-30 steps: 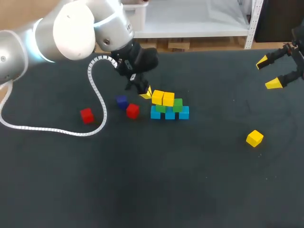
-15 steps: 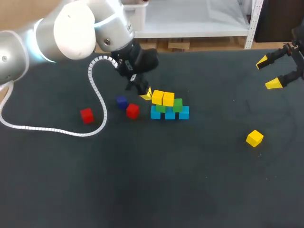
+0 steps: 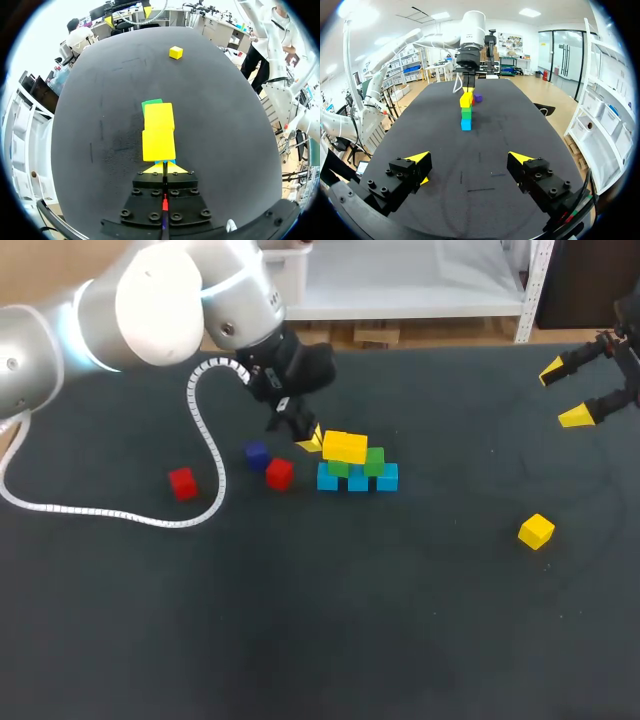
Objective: Place the blue cubes, place green cubes on the blue cubes, place the yellow cubes on the green cubes, then place the red cubes on the yellow cubes, and place purple cube on the red cubes.
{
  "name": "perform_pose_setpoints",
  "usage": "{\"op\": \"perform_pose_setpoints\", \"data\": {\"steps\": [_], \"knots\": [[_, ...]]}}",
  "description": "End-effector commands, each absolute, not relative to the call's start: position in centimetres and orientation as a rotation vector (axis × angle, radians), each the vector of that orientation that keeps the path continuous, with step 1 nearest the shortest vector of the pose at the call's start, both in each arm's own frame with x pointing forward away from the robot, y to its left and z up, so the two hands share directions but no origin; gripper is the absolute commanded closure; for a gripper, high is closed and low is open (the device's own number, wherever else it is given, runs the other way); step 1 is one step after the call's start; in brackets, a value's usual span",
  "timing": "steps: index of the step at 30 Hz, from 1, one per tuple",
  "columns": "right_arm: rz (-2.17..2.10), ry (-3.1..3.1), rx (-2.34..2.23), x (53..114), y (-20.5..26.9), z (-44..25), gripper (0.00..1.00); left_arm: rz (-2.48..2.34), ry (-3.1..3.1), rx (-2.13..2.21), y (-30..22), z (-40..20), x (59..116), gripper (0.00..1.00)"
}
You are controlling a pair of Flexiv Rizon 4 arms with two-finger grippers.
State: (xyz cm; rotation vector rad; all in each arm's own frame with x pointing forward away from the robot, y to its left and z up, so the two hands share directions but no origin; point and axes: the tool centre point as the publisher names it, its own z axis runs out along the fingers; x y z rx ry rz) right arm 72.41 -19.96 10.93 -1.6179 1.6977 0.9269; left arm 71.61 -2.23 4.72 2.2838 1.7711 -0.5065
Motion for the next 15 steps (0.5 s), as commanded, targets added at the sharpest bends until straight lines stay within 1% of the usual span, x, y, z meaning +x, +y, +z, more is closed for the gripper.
{"op": "perform_pose_setpoints", "data": {"steps": [1,9,15], "knots": [[0.927,1.697,-1.618,72.4,-19.9,10.9,0.0,-0.51,1.776,2.284,-2.0,4.7,71.9,1.0],[0.927,1.697,-1.618,72.4,-19.9,10.9,0.0,-0.48,1.827,2.241,-0.7,5.3,72.0,1.0],[0.927,1.697,-1.618,72.4,-19.9,10.9,0.0,-0.471,1.871,2.137,1.6,6.8,72.3,1.0]]}}
